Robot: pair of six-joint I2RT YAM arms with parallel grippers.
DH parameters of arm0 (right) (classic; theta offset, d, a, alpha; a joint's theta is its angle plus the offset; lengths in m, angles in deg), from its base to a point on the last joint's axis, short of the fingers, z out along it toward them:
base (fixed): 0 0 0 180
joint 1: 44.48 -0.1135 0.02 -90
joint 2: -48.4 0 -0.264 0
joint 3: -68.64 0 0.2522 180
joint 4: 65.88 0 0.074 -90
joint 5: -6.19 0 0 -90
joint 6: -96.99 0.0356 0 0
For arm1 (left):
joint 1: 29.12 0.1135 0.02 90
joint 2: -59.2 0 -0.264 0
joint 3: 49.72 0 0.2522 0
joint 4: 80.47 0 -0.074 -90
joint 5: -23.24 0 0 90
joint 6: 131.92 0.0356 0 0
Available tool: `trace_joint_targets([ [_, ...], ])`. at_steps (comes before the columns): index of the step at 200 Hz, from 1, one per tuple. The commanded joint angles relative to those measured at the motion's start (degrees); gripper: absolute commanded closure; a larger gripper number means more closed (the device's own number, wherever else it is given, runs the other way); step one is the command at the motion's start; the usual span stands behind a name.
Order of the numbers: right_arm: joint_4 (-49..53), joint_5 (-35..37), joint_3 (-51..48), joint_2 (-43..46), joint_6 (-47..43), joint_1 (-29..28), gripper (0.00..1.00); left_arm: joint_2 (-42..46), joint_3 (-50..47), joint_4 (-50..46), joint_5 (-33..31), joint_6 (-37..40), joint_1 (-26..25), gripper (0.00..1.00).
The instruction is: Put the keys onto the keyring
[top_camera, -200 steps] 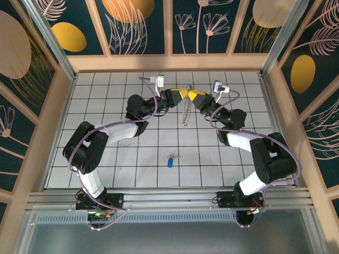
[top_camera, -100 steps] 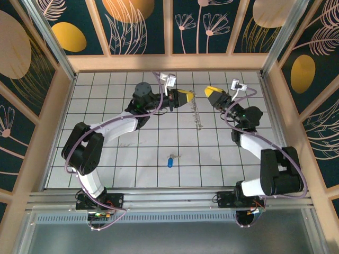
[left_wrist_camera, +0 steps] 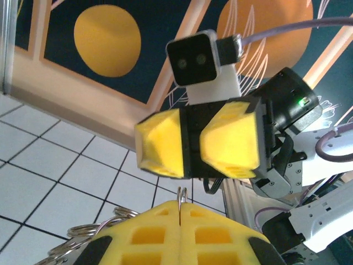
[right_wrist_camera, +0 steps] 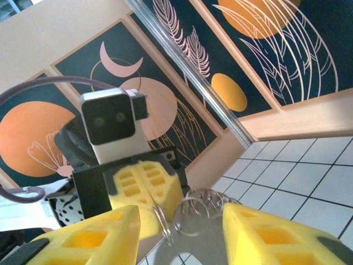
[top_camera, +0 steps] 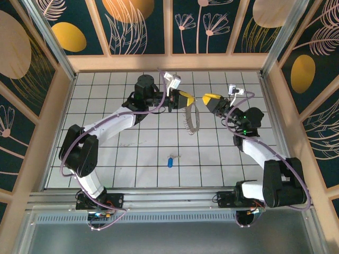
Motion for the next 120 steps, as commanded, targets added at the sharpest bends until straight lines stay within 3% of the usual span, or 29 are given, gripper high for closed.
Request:
trace_joint_targets([
  [1,0.37,1.54,-1.73,2.46,-1.59,0.39,0.57,4.44,-0.41,0.94,0.37,5.59,0.23,1.0],
  [72,-3.13,-0.14,-2.68,3.81,-0.94,0.26,0.63,4.14,3.49,-7.79,2.35,14.88,0.31,1.0],
  [120,-4.34,-3.96,-1.11,4.46,-1.29,0.12,0.66,2.13,5.86,-11.34,5.74,16.4,0.4,1.0],
])
